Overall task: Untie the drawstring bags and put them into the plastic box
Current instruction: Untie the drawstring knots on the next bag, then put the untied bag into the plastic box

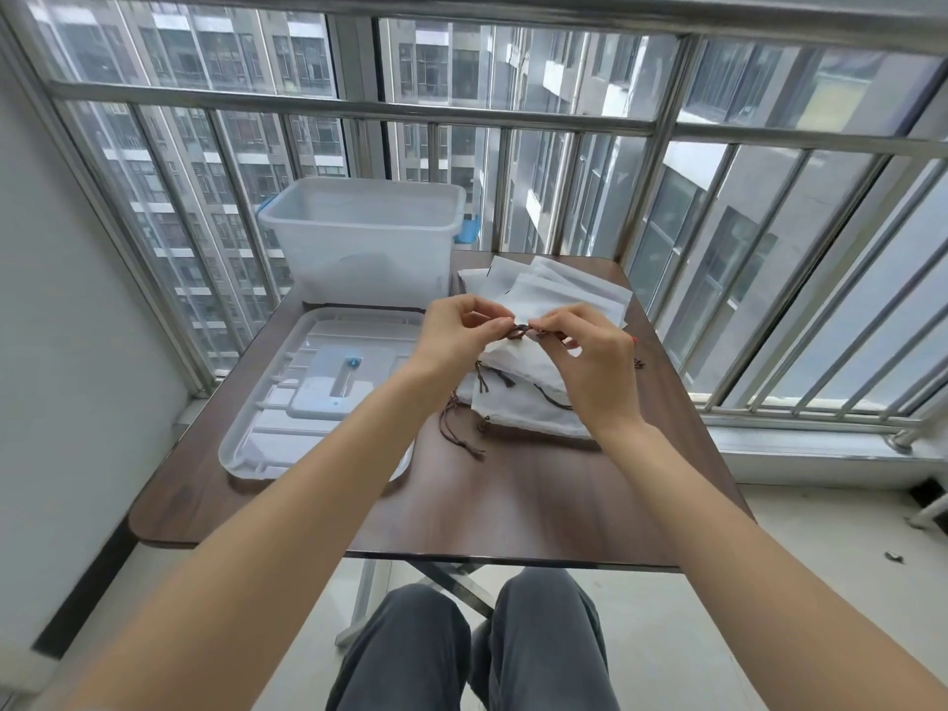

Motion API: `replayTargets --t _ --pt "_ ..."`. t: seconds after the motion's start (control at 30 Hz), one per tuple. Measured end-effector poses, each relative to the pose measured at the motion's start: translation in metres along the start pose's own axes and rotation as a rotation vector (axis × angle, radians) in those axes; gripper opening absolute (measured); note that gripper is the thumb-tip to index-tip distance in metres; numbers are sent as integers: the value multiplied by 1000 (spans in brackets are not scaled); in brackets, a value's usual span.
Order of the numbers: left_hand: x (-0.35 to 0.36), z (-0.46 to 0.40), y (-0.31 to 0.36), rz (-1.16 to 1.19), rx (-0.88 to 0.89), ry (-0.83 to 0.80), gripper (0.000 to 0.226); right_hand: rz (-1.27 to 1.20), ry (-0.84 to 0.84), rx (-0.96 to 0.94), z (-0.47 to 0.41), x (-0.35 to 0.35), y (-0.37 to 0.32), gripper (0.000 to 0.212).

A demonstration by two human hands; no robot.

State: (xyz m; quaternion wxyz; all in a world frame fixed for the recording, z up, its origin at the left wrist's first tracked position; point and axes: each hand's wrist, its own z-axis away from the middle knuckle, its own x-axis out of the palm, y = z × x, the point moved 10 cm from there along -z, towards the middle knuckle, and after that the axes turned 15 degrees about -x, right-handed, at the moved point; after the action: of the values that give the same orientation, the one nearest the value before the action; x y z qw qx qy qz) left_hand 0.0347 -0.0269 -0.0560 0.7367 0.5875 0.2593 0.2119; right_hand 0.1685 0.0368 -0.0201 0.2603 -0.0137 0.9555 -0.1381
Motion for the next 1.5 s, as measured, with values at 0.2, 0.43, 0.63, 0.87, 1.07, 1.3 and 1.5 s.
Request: replayTargets --t 0.2,0.43,0.63,0.87,1.07,1.3,1.5 --pt "-27 -7 -7 -6 -15 239 15 -68 -4 280 9 -4 26 8" --pt "-42 -9 -14 -31 -25 330 19 -77 -34 391 16 5 39 19" --pt "-50 -5 -14 -13 -10 360 18 -89 -40 403 16 2 40 17" --pt "-43 -10 -24 110 -46 251 12 -82 -48 483 22 0 39 11" --pt "-21 -6 -18 186 22 17 13 14 -497 211 10 47 -1 68" --pt "-17 -5 1 172 18 -36 10 237 -482 219 -14 58 1 22" --pt "-49 -24 -17 144 -147 170 33 -310 -139 570 -40 31 30 9"
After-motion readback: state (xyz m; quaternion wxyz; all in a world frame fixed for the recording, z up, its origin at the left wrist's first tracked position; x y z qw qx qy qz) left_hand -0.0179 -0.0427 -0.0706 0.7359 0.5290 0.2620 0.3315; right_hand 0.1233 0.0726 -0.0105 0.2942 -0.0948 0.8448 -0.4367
